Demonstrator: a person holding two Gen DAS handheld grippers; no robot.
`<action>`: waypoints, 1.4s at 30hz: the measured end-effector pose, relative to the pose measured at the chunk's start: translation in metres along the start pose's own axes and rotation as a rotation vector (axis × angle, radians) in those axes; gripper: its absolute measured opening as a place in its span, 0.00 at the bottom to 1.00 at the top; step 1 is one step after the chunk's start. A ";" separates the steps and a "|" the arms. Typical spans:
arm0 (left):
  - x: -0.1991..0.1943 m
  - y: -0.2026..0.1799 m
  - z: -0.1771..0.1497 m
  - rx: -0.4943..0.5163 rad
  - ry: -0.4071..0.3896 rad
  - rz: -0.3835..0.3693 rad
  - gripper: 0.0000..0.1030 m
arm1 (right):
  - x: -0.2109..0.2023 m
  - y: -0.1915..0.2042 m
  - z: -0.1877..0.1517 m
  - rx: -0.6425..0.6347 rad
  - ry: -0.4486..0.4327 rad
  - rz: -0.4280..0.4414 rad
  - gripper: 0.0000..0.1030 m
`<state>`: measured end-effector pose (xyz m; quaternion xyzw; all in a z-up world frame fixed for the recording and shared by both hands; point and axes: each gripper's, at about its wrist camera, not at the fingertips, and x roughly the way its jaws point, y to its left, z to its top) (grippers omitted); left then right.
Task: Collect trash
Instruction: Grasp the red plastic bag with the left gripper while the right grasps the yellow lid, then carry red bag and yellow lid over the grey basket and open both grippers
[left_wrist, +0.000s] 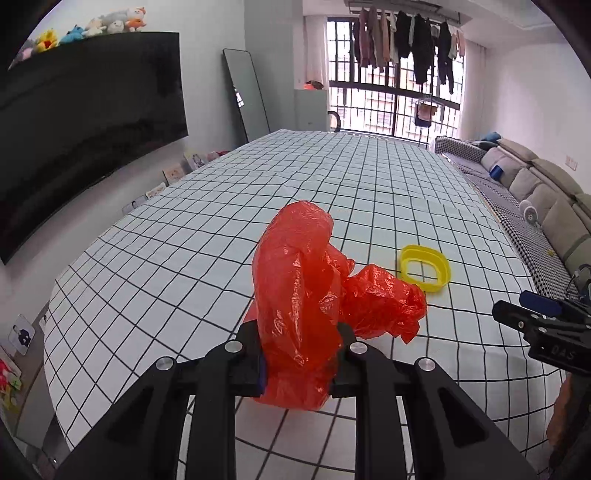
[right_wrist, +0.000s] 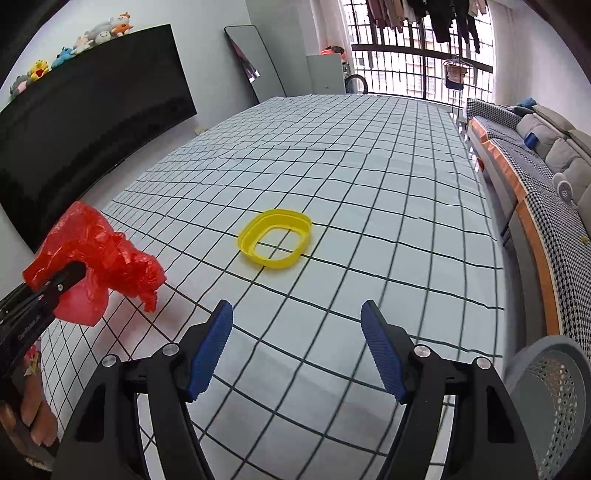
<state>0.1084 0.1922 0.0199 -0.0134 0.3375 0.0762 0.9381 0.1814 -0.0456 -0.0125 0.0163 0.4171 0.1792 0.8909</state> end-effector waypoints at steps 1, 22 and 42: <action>0.000 0.004 -0.002 -0.005 0.001 0.008 0.21 | 0.009 0.004 0.005 -0.003 0.014 0.006 0.69; 0.010 0.047 -0.024 -0.095 0.043 0.012 0.21 | 0.109 0.040 0.049 -0.023 0.154 -0.084 0.80; -0.003 0.016 -0.020 -0.054 0.038 -0.037 0.21 | 0.072 0.031 0.034 -0.029 0.082 -0.106 0.68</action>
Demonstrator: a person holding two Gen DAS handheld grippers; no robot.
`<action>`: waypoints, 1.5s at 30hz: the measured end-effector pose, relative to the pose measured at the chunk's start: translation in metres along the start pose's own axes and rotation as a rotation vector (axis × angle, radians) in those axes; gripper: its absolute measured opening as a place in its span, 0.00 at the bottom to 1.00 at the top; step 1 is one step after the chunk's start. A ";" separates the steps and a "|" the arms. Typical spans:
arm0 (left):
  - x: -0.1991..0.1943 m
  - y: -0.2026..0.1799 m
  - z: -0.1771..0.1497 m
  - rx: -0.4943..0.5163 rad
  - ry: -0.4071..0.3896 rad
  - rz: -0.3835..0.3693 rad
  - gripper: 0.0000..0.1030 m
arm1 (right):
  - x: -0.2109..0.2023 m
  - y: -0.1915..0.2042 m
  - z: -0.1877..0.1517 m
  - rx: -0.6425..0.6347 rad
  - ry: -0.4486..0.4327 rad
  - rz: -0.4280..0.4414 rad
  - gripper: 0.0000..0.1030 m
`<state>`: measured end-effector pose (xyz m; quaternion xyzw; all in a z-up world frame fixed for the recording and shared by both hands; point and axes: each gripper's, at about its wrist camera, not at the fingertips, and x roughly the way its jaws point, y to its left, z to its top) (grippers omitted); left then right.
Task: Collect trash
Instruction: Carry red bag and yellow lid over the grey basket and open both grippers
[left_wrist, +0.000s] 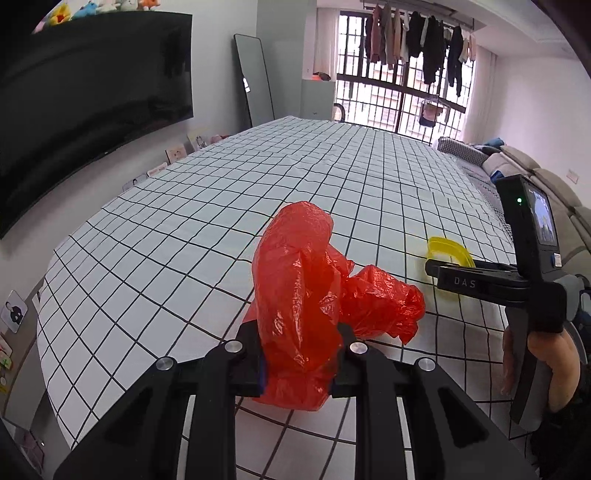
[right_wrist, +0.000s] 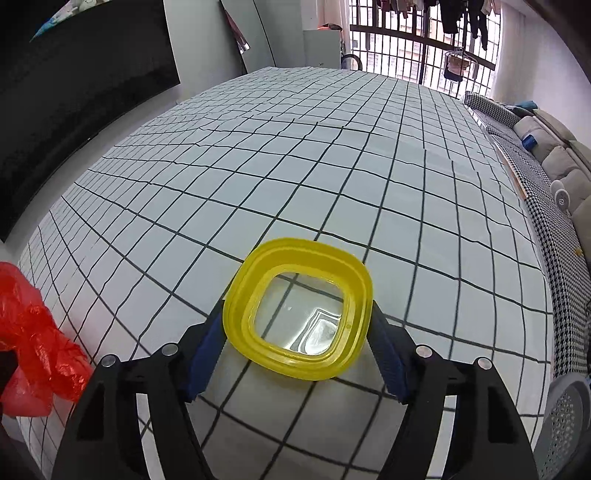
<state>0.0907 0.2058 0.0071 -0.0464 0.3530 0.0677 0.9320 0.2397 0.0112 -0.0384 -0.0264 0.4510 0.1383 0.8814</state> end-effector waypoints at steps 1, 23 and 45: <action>-0.002 -0.004 0.000 0.006 -0.003 -0.006 0.21 | -0.008 -0.003 -0.005 0.004 -0.009 0.000 0.68; -0.043 -0.154 -0.019 0.197 0.004 -0.244 0.21 | -0.180 -0.127 -0.161 0.184 -0.169 -0.164 0.68; -0.038 -0.341 -0.072 0.455 0.099 -0.424 0.21 | -0.225 -0.274 -0.265 0.428 -0.168 -0.292 0.68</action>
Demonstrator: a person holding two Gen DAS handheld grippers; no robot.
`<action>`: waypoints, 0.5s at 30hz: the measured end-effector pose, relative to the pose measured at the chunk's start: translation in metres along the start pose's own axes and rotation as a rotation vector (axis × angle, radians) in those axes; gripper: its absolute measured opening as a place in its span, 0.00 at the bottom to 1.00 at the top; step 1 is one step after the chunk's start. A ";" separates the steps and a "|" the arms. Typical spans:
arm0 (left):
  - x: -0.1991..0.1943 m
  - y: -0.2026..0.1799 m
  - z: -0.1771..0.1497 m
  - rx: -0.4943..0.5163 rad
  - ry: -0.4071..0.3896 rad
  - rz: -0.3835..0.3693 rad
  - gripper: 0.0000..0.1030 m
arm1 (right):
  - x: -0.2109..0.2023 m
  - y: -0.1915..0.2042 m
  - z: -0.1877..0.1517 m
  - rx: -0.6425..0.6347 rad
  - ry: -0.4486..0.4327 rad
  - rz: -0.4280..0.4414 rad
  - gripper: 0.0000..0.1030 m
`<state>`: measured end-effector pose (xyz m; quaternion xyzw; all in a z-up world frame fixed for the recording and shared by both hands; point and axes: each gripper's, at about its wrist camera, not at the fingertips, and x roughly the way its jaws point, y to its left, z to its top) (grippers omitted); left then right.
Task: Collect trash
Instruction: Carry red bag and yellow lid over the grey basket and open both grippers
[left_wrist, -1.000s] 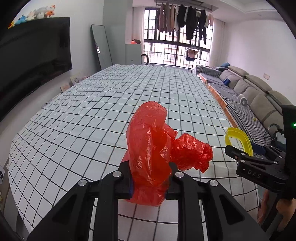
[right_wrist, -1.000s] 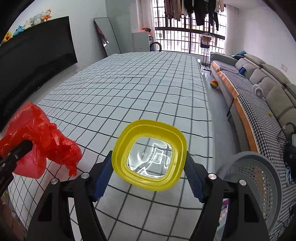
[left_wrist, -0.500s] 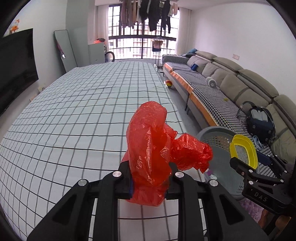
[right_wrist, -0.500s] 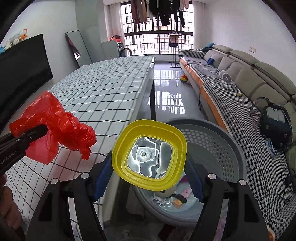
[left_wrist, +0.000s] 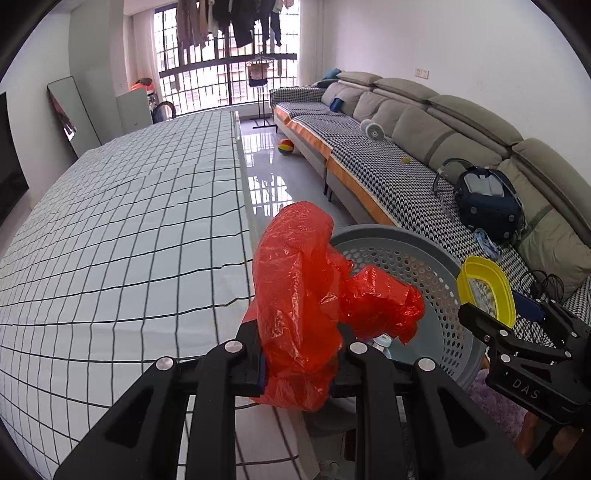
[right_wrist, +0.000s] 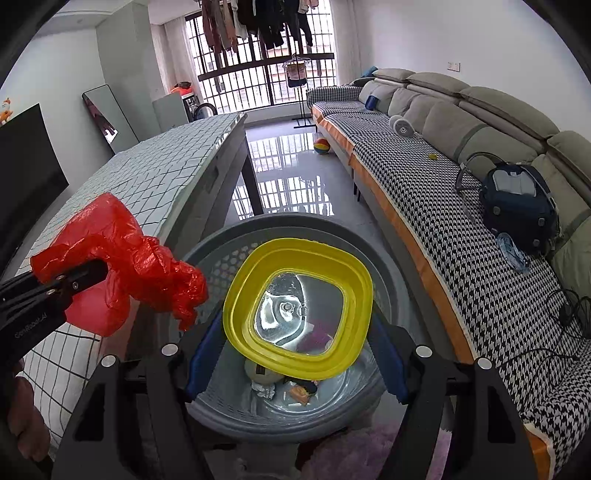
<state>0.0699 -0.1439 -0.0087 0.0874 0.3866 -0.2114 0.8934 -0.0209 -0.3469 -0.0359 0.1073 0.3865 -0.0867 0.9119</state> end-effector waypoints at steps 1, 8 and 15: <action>0.006 -0.005 0.001 0.007 0.009 -0.004 0.21 | 0.005 0.000 0.001 0.000 0.007 0.002 0.68; 0.035 -0.025 0.003 0.043 0.053 -0.021 0.21 | 0.035 -0.014 0.001 0.018 0.048 0.019 0.68; 0.053 -0.031 0.001 0.052 0.095 -0.023 0.21 | 0.053 -0.016 0.001 0.027 0.075 0.050 0.68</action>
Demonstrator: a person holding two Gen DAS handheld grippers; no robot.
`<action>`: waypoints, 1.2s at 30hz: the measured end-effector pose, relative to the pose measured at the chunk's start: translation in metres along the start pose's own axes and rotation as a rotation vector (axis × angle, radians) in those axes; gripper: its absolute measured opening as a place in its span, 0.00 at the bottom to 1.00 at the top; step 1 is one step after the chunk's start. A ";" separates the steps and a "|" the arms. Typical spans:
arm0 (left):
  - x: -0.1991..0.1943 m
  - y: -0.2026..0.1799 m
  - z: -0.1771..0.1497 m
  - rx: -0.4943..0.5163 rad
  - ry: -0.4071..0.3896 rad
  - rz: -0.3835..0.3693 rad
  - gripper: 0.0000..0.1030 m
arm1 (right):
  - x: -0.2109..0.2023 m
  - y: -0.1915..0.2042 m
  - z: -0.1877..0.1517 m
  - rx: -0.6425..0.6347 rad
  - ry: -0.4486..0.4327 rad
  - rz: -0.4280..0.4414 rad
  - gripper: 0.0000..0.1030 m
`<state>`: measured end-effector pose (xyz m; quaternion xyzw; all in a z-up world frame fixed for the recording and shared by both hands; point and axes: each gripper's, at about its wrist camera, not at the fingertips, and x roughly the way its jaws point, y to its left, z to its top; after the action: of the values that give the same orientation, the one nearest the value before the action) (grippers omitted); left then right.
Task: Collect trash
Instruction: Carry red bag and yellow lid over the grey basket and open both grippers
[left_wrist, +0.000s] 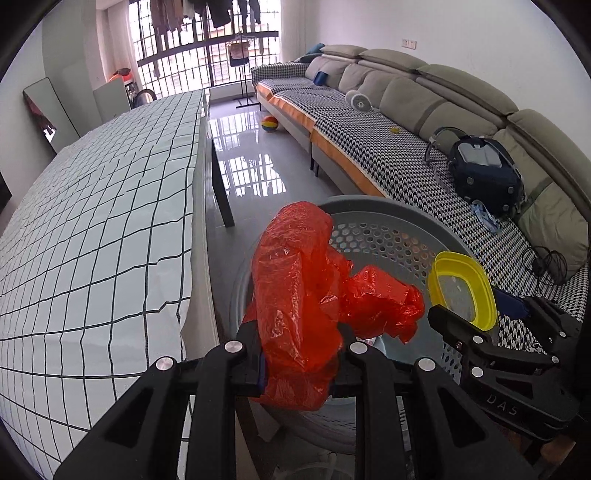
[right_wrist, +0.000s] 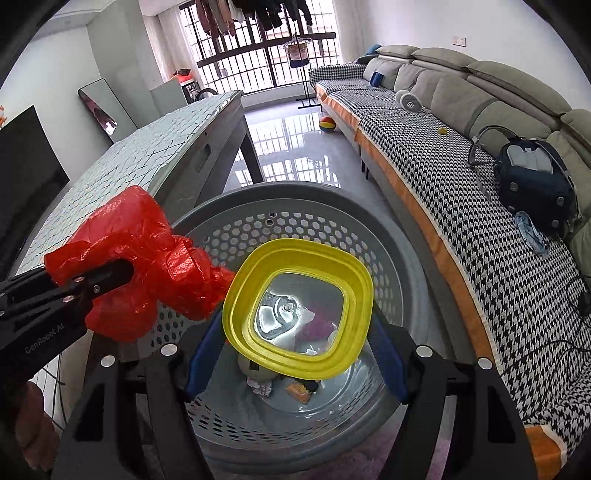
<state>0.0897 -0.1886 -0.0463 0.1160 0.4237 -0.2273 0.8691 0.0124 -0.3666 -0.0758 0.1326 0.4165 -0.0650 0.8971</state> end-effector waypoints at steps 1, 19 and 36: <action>0.002 0.000 0.000 0.000 0.004 0.000 0.21 | 0.002 0.000 0.000 -0.001 0.003 0.001 0.68; 0.005 0.001 0.000 -0.022 0.009 0.006 0.47 | 0.001 -0.007 0.002 0.018 -0.037 0.003 0.75; -0.007 0.001 0.001 -0.031 -0.012 0.016 0.60 | -0.006 -0.013 -0.002 0.036 -0.068 0.005 0.75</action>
<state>0.0878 -0.1861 -0.0401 0.1044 0.4210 -0.2142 0.8752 0.0039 -0.3783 -0.0750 0.1474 0.3844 -0.0746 0.9082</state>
